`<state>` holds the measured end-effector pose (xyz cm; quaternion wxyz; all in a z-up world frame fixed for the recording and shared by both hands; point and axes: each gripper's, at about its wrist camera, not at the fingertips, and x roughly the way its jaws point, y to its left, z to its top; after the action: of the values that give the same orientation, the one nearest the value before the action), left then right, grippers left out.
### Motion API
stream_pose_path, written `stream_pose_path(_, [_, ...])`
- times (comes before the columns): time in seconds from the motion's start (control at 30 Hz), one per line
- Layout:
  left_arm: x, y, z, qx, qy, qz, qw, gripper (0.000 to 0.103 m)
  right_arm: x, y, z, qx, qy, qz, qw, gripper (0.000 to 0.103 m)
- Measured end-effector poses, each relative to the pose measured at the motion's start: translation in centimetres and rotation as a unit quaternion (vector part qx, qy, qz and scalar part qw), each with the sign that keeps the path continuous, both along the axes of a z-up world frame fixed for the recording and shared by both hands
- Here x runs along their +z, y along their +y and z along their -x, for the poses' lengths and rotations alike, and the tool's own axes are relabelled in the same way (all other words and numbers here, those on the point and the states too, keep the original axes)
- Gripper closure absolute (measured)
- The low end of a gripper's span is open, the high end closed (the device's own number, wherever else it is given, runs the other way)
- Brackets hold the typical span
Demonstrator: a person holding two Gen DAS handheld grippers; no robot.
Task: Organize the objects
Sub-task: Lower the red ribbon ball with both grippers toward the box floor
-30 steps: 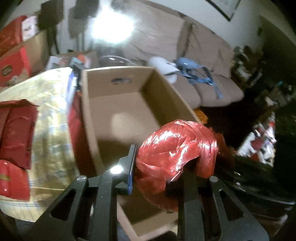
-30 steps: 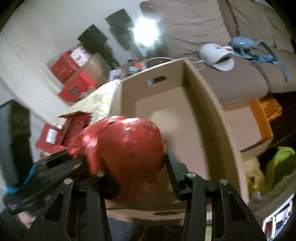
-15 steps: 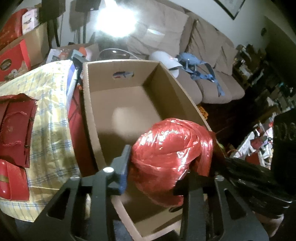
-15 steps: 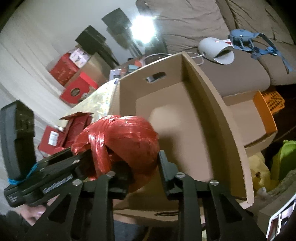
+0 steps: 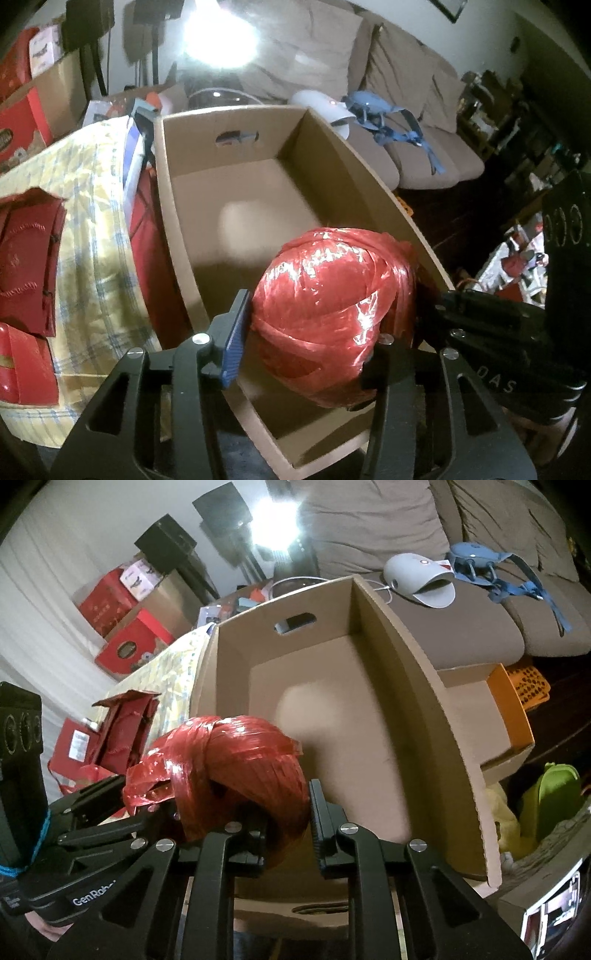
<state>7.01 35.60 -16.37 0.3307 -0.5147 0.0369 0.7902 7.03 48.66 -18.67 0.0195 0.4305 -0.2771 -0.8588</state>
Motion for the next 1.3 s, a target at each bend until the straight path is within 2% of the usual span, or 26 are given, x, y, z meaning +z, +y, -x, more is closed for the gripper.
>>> stream_pose_path(0.13, [-0.1,-0.3,0.5,-0.001,-0.01,-0.004,0.9999,0.056,0.1,-0.4,0.3,-0.001,-0.002,-0.009,1.0,0.086])
stream_pose_path(0.43, [-0.4,-1.0,0.9,-0.007,-0.046,-0.025,0.9986,0.053,0.0,-0.3,0.2,0.003,0.005,0.004,1.0,0.086])
stream_pose_path(0.57, [-0.2,-1.4,1.1,-0.012,-0.049,-0.033,0.9982,0.051,0.2,-0.4,0.1,0.01,0.013,0.015,1.0,0.086])
stream_pose_path(0.7, [0.6,-1.3,0.8,-0.019,-0.031,-0.021,0.9991,0.051,0.6,-0.5,0.0,0.013,0.021,0.016,1.0,0.086])
stream_pose_path(0.8, [1.2,-0.7,-0.1,-0.016,0.021,0.029,0.9992,0.051,1.0,-1.2,0.1,0.014,0.019,-0.009,1.0,0.086])
stream_pose_path(0.83, [1.3,-0.6,-0.2,-0.015,0.025,0.037,0.9989,0.055,1.0,-1.4,0.2,0.014,0.017,-0.016,1.0,0.086])
stream_pose_path(0.87, [1.2,-0.8,0.1,-0.019,-0.001,0.021,0.9996,0.058,1.1,-1.6,0.2,0.015,0.016,-0.02,1.0,0.086])
stream_pose_path(0.93, [0.6,-1.3,1.0,-0.011,-0.061,-0.011,0.998,0.052,1.2,-1.6,0.1,0.016,0.018,-0.024,0.999,0.086])
stream_pose_path(0.97, [0.5,-1.5,1.3,-0.01,-0.074,-0.021,0.997,0.052,1.2,-1.5,0.0,0.016,0.019,-0.022,0.999,0.086])
stream_pose_path(1.07, [0.8,-1.7,1.2,-0.014,-0.066,-0.023,0.9975,0.051,1.2,-1.3,0.0,0.016,0.025,-0.012,0.999,0.086])
stream_pose_path(1.23, [0.7,-2.0,1.8,-0.017,-0.094,-0.031,0.995,0.049,1.0,-1.3,0.0,0.023,0.026,-0.001,0.999,0.086])
stream_pose_path(1.3, [0.8,-2.1,1.7,-0.017,-0.083,-0.031,0.9959,0.049,0.8,-1.2,0.0,0.027,0.025,0.007,0.999,0.086])
